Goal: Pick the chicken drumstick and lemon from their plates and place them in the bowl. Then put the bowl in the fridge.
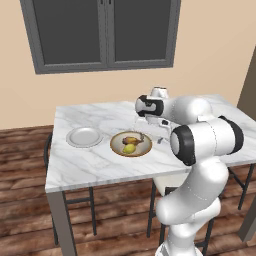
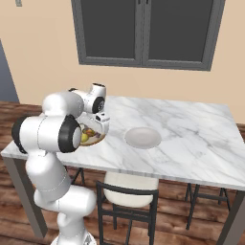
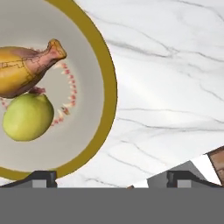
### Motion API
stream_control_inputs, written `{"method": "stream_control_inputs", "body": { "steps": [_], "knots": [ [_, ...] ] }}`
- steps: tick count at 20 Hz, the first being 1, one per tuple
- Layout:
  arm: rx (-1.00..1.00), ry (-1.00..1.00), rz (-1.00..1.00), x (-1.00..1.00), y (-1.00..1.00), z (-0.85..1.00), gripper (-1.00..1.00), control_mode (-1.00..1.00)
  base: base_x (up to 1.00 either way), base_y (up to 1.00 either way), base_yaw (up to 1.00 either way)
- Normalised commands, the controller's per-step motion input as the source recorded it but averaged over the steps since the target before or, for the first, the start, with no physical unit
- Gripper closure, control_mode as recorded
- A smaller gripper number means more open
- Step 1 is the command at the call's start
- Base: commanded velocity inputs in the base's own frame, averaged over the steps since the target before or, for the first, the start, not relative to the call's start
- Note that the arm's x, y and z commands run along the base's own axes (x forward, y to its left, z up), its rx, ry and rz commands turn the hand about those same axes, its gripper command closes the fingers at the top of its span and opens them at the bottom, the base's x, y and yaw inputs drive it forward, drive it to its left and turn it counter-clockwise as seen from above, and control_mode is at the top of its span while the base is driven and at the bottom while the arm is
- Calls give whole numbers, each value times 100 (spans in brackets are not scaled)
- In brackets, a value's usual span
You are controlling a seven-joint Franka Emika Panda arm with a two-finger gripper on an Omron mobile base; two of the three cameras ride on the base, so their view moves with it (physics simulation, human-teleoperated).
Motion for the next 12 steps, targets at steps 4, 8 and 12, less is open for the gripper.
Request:
{"method": "stream_control_inputs", "body": {
  "steps": [4, 8, 12],
  "knots": [
    [0, 21, -7, 0, 0, -1, -100, -100, 0, 0, 0],
    [0, 15, 0, 0, -2, -10, -100, -100, 0, 0, 0],
    [0, 4, 0, -4, 0, -26, -100, -100, 0, 0, 0]
  ]
}}
